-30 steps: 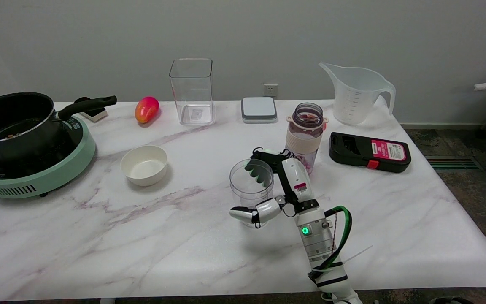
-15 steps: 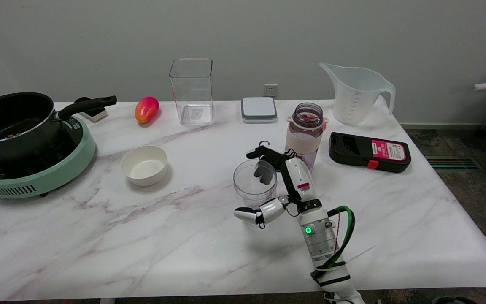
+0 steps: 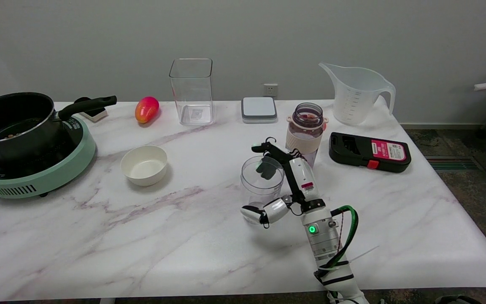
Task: Place the measuring cup onto the table.
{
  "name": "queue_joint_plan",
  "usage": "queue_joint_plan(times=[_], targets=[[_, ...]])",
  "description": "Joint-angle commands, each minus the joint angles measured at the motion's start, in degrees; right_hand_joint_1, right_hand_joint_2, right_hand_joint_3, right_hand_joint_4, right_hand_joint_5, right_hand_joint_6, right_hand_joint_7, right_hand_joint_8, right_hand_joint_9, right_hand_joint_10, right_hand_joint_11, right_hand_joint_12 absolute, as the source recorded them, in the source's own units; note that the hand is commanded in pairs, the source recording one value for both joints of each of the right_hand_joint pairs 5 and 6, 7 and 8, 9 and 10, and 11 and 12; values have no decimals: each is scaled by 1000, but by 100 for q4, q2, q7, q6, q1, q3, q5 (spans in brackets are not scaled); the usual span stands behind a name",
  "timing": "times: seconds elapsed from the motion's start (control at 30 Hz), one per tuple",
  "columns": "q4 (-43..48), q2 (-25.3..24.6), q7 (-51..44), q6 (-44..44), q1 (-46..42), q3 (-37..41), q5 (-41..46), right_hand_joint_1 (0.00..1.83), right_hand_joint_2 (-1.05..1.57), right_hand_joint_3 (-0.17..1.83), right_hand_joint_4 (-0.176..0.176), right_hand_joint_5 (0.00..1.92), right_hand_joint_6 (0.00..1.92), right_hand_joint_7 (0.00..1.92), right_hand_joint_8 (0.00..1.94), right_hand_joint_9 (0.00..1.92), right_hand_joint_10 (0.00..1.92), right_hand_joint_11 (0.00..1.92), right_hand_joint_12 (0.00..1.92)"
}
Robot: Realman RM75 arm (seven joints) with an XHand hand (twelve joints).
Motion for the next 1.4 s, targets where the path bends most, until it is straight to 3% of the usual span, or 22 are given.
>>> queue_joint_plan(times=[0.03, 1.2, 1.4], targets=[[78, 100, 90, 31, -35, -9, 147, 1282, -209, 960, 0, 579, 579, 1003, 1003, 1060, 1060, 1049, 1049], [709, 507, -197, -97, -232, -17, 624, 1274, -323, 1019, 0, 488, 488, 976, 976, 1012, 1012, 1044, 1044], [741, 507, -189, -155, -232, -19, 587, 1272, -401, 1088, 0, 483, 483, 929, 929, 914, 914, 981, 981]])
